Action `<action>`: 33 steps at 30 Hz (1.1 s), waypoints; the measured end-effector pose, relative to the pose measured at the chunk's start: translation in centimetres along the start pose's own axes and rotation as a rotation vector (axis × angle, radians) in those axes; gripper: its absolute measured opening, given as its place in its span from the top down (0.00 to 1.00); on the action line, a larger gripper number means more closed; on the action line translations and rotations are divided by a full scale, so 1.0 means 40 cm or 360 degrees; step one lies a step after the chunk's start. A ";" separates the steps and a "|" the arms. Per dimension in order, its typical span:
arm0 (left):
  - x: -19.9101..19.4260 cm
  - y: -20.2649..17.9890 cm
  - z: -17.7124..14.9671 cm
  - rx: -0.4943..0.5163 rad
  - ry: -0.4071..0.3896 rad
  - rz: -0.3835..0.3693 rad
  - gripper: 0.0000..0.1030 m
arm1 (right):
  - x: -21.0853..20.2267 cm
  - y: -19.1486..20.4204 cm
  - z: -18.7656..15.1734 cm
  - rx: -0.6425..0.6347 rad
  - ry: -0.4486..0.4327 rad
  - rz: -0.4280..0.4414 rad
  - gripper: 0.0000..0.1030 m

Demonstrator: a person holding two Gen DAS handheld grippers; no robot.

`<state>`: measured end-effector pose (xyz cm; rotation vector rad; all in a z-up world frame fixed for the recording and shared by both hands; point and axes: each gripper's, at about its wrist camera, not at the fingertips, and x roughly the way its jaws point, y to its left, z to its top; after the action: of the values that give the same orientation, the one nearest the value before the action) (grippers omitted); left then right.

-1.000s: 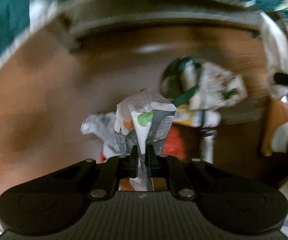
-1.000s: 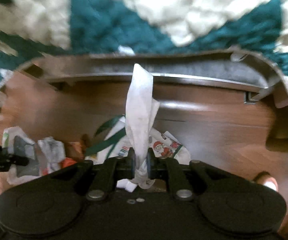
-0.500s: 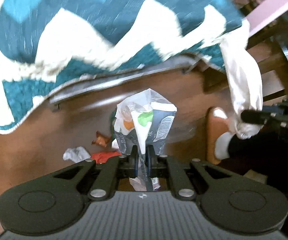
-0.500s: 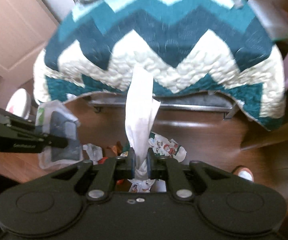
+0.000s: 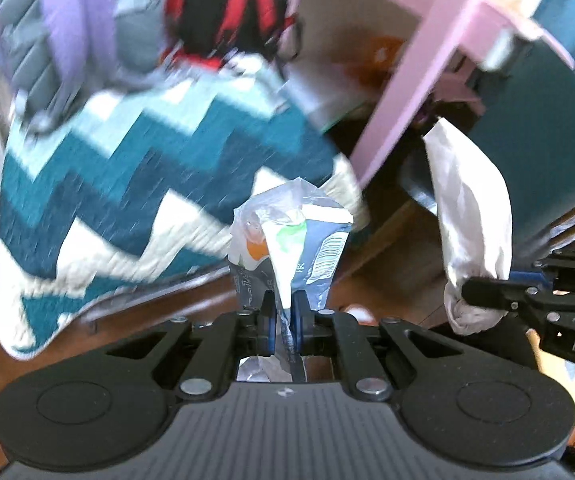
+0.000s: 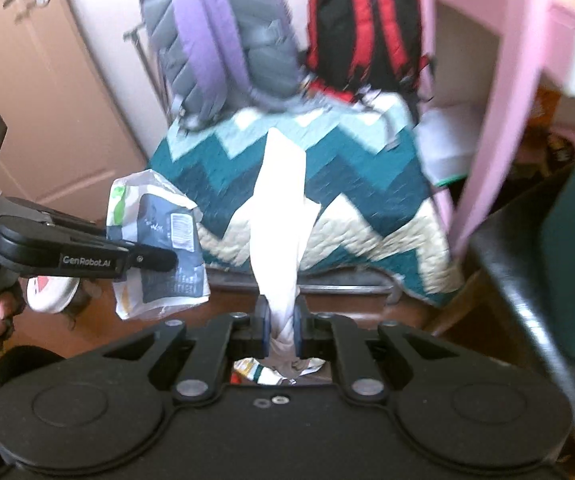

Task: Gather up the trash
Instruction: 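Carry the wrapper in the left tool while the right carries the tissue to the teal bin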

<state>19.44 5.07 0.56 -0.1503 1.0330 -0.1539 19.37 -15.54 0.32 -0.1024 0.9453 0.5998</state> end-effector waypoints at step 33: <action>-0.071 -0.832 0.464 0.0535 -0.0469 -0.0297 0.92 | -0.532 -0.547 0.137 0.0354 -0.0602 -0.0662 0.89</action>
<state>32.13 -25.97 18.81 0.0372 0.6867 -0.4582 25.56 -41.25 16.52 0.0154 0.5920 0.1183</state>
